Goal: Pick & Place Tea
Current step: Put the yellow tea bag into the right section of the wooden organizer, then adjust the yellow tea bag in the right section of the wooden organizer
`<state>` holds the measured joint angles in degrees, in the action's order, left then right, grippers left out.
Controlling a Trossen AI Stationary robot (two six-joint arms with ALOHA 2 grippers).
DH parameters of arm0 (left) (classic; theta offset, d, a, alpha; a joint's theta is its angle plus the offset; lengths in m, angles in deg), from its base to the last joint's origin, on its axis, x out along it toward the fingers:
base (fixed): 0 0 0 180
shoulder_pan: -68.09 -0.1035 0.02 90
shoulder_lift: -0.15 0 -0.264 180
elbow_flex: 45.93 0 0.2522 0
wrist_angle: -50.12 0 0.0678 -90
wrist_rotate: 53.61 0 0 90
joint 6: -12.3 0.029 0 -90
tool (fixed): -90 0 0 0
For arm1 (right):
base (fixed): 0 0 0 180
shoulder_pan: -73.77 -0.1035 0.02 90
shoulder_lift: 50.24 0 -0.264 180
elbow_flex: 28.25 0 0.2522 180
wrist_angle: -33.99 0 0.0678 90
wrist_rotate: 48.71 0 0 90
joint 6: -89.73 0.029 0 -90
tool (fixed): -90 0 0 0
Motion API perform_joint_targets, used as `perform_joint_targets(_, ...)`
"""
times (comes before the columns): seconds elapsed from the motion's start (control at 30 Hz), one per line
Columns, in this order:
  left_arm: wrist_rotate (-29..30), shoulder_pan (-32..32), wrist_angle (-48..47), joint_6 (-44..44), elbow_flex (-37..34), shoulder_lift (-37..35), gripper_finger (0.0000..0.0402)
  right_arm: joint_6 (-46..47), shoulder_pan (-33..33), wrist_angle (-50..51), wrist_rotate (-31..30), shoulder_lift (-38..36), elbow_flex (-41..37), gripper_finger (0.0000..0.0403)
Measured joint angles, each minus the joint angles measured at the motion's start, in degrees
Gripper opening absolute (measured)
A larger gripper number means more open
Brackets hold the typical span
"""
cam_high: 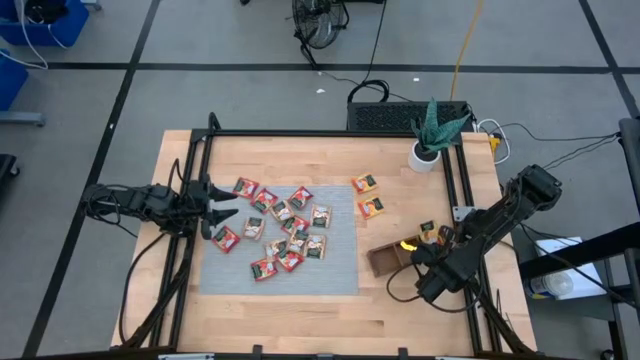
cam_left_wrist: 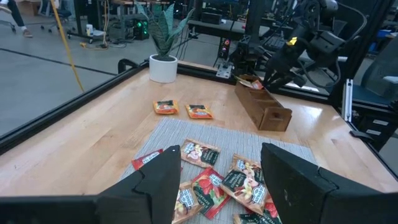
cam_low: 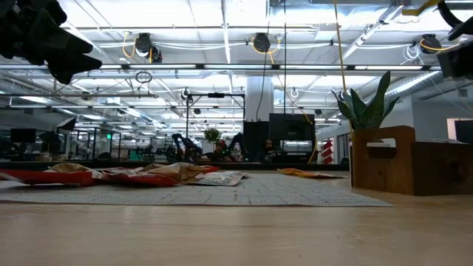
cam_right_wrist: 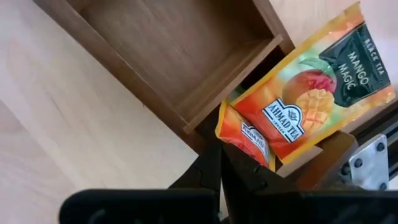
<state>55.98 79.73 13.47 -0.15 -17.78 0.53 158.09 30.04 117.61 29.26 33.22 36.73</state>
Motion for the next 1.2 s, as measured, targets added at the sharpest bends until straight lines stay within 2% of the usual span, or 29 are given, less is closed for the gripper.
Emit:
perform_joint_targets(0.53,0.0,0.0,0.0,0.0,0.0,0.0,0.0223,7.2,0.3,6.7,-11.3,0.0,0.0,0.0000)
perform_joint_targets(0.83,0.0,0.0,0.0,0.0,0.0,0.0,0.0223,7.6,1.0,8.5,-12.9,0.0,0.0,0.0000)
perform_joint_targets(1.2,0.0,0.0,0.0,0.0,0.0,0.0,0.0223,7.4,6.1,10.3,-24.9,0.0,0.0,0.0000)
